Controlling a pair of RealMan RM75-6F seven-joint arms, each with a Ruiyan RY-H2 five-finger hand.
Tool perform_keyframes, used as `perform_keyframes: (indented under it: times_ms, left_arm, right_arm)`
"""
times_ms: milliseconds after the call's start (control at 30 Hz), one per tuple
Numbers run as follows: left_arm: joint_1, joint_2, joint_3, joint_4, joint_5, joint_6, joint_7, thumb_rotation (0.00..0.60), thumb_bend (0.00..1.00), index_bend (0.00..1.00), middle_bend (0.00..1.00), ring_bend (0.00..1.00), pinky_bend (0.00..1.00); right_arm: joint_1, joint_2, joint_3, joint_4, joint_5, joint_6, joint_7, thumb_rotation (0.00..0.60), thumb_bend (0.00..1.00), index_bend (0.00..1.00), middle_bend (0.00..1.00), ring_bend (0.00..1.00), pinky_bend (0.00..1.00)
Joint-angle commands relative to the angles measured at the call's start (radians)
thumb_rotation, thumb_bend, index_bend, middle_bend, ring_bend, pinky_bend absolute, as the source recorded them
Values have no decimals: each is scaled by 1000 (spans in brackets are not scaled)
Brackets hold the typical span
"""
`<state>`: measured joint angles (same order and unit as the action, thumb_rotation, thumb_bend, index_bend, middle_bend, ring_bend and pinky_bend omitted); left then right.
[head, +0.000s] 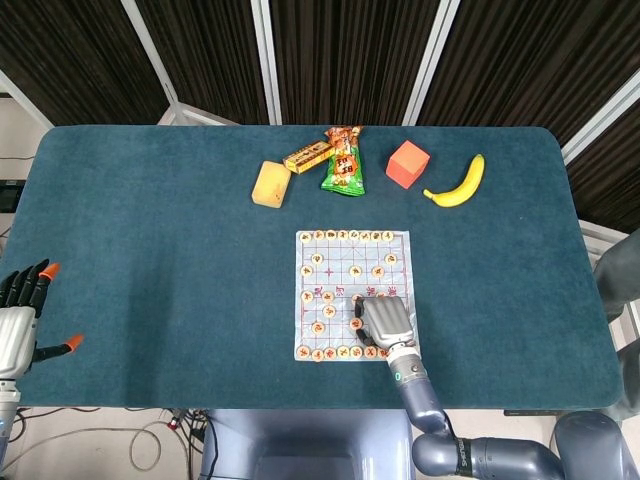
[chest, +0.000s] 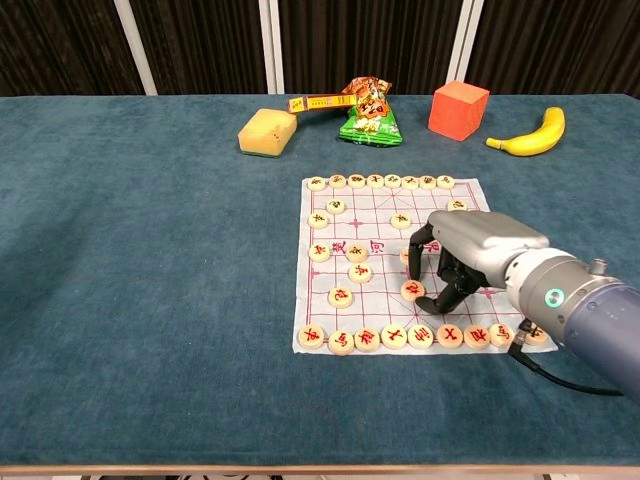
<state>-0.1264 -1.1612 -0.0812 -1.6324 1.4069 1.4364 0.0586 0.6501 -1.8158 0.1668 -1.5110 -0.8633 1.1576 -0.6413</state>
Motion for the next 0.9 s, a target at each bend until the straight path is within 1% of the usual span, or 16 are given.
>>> perform_keyframes:
  times_ms: [33,333,433,567,700,900]
  left_arm:
    - [0,0,0,-1,0,0,0,600,0,0,0,0,0]
    - [0,1,1,-4,-2,0,0,600,0,0,0,0,0]
    - [1,2,2,-5,0,1,2,600,0,0,0,0,0]
    - [0,1,2,-7,-3,-2,7,600,0,0,0,0,0]
    - [-3,-1,2,-7,-4,-5,13,600,0,0,0,0,0]
    - [-6,-6,-3,0,-10,-8,13,600,0,0,0,0,0]
  right_arm:
    - [-2,1,3,-6,-6,3,6,600,463,563,1000,1000,813]
    - [5,30,28,-59,-33,27,-10,600,463,567,1000,1000,814]
    - [8,44,42,-71,-23,31,-19,600,462,567,1000,1000,814]
    - [16,56,78,-68,21,24,-25,600,463,567,1000,1000,813]
    - [41,58,99,-35,46,5,-49,600,463,567,1000,1000,813]
    - [106,28,143,69,93,-42,-84,600,463,567,1000,1000,813]
